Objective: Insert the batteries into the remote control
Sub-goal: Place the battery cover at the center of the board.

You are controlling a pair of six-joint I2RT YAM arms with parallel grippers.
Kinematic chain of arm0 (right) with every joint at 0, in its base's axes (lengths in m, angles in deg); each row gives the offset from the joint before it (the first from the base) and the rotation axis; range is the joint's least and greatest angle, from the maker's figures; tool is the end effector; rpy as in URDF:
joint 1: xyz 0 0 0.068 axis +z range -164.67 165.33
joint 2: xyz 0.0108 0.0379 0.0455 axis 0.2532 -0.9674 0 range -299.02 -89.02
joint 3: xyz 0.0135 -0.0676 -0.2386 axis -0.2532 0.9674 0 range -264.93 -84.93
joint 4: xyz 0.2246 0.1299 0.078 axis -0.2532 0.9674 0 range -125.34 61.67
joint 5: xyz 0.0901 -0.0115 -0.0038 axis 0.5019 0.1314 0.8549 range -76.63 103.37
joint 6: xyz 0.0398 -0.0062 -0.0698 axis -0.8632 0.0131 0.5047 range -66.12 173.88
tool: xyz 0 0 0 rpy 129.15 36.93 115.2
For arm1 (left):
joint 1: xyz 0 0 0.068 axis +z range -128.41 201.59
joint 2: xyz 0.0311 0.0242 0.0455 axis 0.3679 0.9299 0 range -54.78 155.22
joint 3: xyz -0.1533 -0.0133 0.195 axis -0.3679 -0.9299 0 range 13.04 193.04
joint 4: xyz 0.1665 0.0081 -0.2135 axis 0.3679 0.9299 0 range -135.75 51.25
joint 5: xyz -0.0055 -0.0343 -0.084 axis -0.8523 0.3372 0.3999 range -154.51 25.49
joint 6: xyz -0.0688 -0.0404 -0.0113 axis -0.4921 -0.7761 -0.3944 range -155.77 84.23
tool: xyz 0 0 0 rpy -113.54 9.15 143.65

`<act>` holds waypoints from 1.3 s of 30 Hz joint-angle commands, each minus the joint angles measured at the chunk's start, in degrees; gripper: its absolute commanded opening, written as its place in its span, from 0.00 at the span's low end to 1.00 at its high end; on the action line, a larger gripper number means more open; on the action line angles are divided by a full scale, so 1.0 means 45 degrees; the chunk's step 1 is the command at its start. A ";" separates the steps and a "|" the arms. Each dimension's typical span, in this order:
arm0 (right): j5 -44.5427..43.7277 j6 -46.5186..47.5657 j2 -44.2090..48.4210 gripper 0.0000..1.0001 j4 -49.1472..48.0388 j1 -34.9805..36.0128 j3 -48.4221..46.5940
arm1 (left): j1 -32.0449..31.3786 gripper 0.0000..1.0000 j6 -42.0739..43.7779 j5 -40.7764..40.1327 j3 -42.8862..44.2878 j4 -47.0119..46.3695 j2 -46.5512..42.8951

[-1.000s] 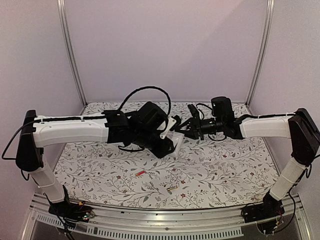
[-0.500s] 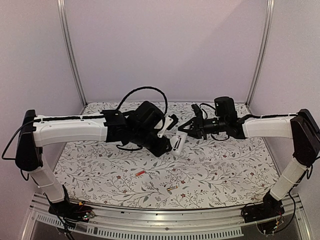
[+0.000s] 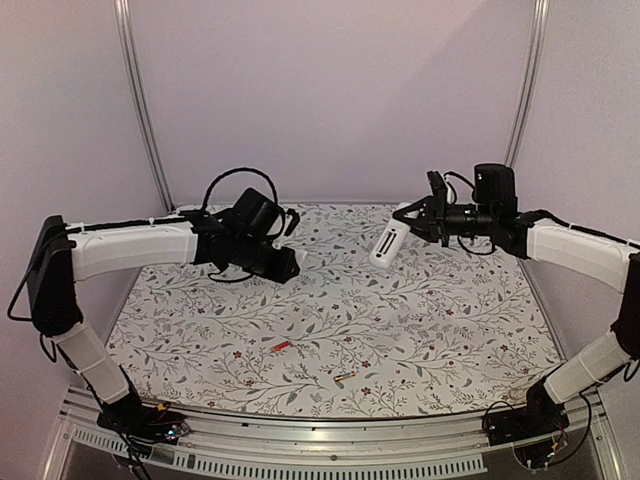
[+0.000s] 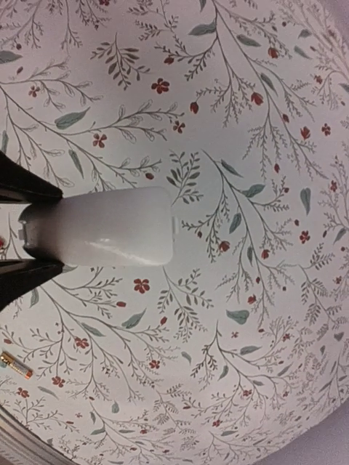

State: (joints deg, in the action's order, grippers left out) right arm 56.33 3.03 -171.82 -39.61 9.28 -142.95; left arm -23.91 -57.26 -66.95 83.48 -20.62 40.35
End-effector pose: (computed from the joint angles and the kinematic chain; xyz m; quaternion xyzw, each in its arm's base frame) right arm 0.3133 0.1911 0.2539 -0.0251 0.7922 0.5612 0.2385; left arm 0.2761 -0.2766 0.1895 0.1881 0.9200 -0.1729 0.2973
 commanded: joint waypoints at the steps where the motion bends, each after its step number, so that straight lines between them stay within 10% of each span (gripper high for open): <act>1: 0.0391 -0.0962 0.0733 0.00 0.0580 0.0048 -0.1761 | 0.1020 0.20 -0.0397 -0.0448 0.0112 0.0361 0.1166; 28: 0.1144 -0.3401 0.1652 0.00 -0.0359 -0.0200 -0.2106 | 0.1887 0.28 -0.0457 -0.0726 0.1176 0.1842 0.5198; 39: 0.1771 -0.1114 0.1731 0.00 -0.0038 -0.0380 -0.0429 | 0.1907 0.61 -0.0315 -0.0202 0.1135 0.2447 0.4176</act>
State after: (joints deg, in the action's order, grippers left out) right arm 62.49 -7.46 -165.53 -39.87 8.05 -146.76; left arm -16.10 -58.88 -69.42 89.92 -13.94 61.38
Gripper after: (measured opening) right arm 0.175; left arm 0.573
